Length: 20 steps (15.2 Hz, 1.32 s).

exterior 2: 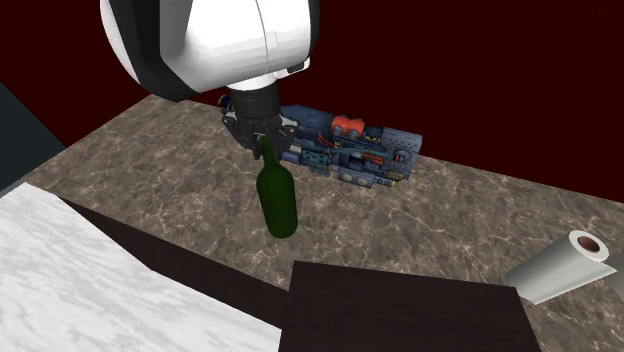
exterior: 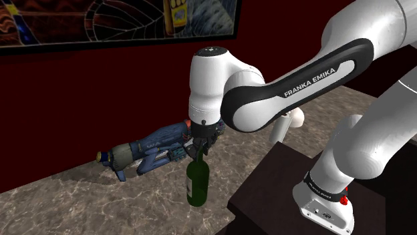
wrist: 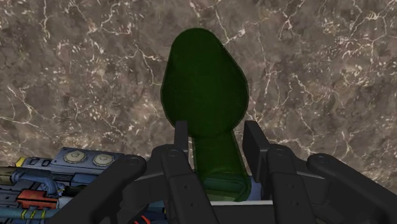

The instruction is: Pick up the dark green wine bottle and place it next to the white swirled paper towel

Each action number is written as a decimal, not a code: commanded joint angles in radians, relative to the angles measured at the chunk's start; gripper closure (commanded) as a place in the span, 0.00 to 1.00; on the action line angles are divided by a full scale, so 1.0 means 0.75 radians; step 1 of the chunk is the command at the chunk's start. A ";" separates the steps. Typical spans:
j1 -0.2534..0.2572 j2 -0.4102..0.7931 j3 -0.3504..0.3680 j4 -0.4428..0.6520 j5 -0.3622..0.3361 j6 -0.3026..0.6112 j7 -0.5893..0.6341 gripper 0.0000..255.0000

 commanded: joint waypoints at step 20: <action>0.008 -0.141 -0.066 0.248 0.043 -0.378 -0.052 1.00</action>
